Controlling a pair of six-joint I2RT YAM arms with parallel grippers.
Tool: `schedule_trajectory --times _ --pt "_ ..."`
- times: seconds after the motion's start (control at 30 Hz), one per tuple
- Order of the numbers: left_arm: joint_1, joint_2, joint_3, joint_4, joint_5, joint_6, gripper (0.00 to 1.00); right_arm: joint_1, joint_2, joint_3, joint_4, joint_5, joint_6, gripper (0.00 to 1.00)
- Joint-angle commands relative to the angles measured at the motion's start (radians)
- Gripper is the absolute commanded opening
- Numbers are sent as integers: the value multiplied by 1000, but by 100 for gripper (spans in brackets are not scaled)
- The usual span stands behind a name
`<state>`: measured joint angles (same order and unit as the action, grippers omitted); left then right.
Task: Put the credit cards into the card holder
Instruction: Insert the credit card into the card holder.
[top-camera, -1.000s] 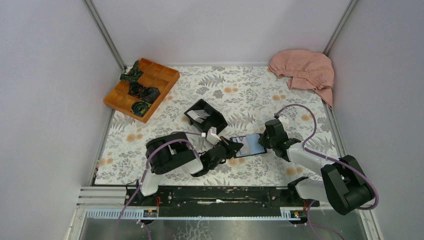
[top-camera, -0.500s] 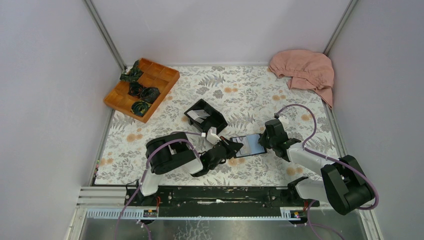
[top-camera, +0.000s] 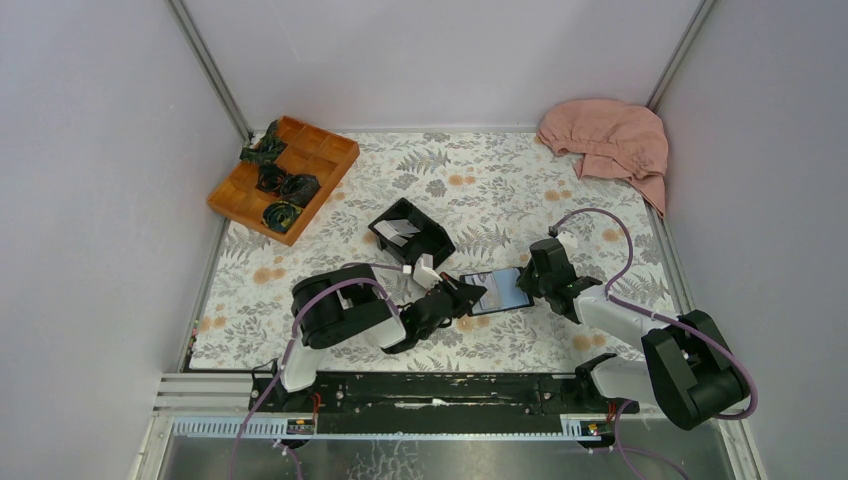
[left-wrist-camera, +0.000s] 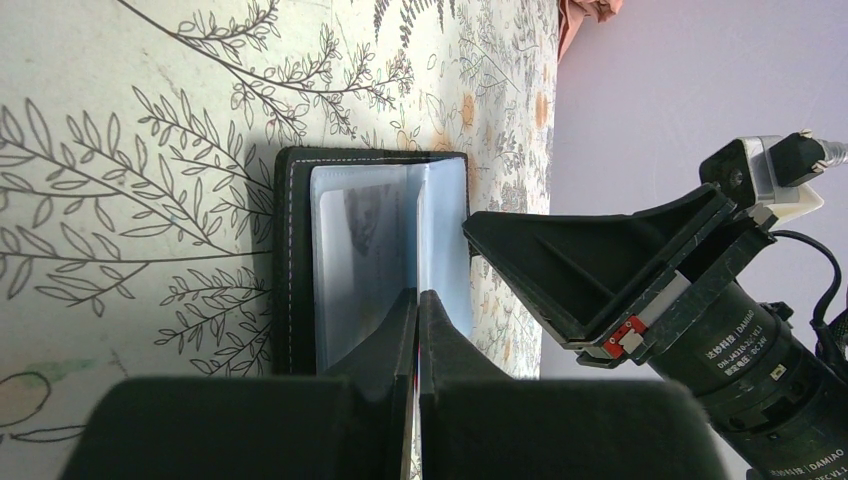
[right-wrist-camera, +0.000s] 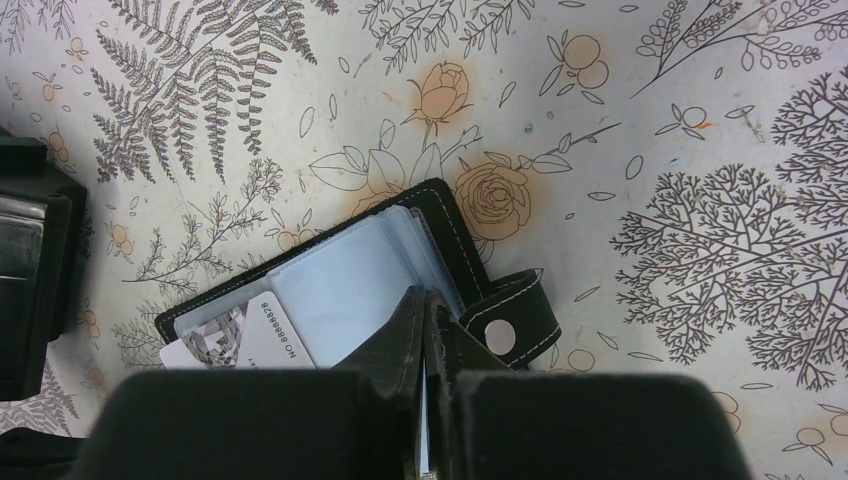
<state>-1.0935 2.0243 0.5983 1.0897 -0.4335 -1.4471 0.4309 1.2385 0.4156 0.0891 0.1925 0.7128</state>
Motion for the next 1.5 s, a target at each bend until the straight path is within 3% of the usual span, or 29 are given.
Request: schedule_trajectory --times 0.0,1.23,1.47 --pt "-6 16 -1 -19 -20 42 0 -6 -12 -14 -32 22 2 0" --pt "-12 50 140 -178 61 131 0 -6 -5 -8 -42 4 -4 0" --pt "-15 49 186 -297 105 164 16 -7 -6 -3 -48 5 -4 0"
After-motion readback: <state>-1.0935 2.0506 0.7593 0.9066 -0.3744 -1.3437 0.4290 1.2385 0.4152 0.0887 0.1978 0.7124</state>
